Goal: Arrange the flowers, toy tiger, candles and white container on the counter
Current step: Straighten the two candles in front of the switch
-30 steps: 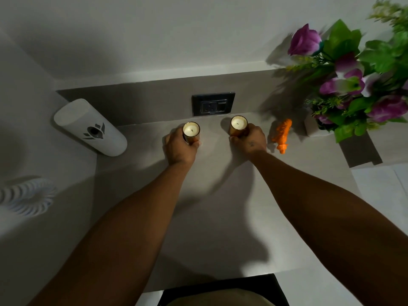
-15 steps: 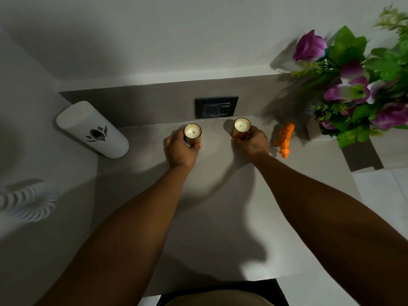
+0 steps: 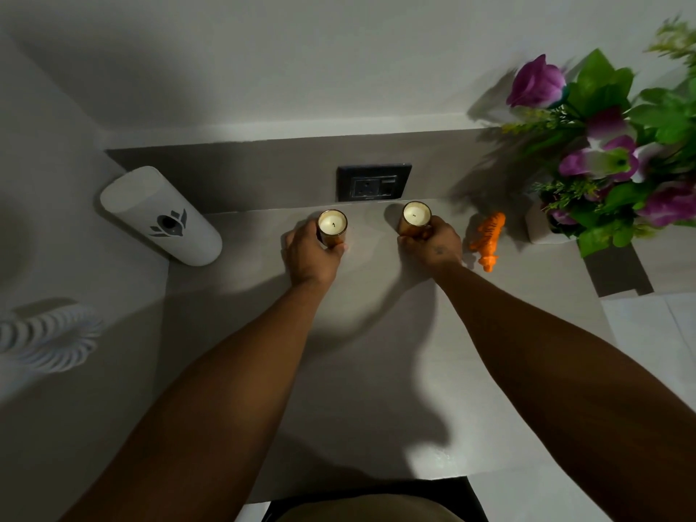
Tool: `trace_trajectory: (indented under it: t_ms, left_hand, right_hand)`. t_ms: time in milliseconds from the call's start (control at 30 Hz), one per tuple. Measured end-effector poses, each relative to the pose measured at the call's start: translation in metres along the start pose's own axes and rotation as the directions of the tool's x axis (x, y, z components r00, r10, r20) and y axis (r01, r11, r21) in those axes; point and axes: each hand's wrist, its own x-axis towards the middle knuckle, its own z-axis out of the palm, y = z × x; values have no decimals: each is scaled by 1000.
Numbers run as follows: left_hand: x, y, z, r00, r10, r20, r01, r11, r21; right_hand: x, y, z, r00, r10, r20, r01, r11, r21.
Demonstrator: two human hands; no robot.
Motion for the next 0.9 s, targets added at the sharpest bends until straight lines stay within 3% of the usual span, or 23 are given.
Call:
trace_trajectory:
  t_ms: [433, 667, 733, 800, 900]
  left_hand:
    - [2, -1, 1, 1000, 3, 23, -4, 999, 45]
    - [-5, -10, -5, 995, 77, 56, -76, 997, -23]
    - [-15, -21, -10, 985, 145, 91, -151, 986, 66]
    - [-30, -36, -14, 967, 220, 130, -247, 933, 263]
    - [-54, -59, -19, 953, 239, 185, -299, 835, 463]
  right_hand:
    - [2, 4, 3, 999, 32, -13, -32, 999, 5]
    - [-20, 6, 2, 995, 95, -3, -94, 988, 120]
    - [-46, 11, 7, 1000, 0, -19, 2, 995, 97]
    - [-78, 17, 18, 987, -160, 4, 160, 982, -103]
    - [-128, 19, 46, 919, -374, 120, 392, 853, -345]
